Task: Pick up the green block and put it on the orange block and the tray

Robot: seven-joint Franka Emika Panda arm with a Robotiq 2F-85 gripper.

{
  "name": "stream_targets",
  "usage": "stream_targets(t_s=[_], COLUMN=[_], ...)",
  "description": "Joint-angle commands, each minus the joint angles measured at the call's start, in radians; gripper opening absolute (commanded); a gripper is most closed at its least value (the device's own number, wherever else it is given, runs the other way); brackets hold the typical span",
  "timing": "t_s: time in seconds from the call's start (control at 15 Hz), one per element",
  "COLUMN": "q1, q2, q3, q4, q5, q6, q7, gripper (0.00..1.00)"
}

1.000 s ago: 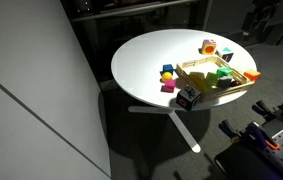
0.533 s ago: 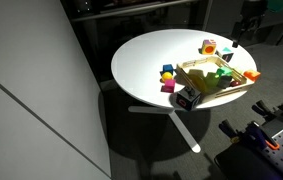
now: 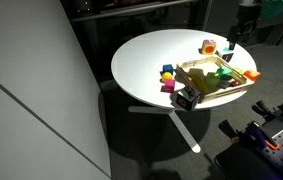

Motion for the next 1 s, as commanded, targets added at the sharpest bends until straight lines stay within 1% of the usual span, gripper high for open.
stream_targets(t_s=[0.0, 0.2, 0.53, 0.93], q1=[-0.002, -0.002, -0.008, -0.014], q2=[0.000, 0.000, 0.083, 0.182], q3=[0.002, 0.002, -0.005, -0.016], q4=[0.002, 0.002, 0.044, 0.078], q5=[0.000, 0.000, 0.002, 0.014], q6=[-0.002, -0.002, -0.023, 0.033], q7=[0.000, 0.000, 0.017, 0.069], gripper=[1.00, 1.00, 1.00, 1.00])
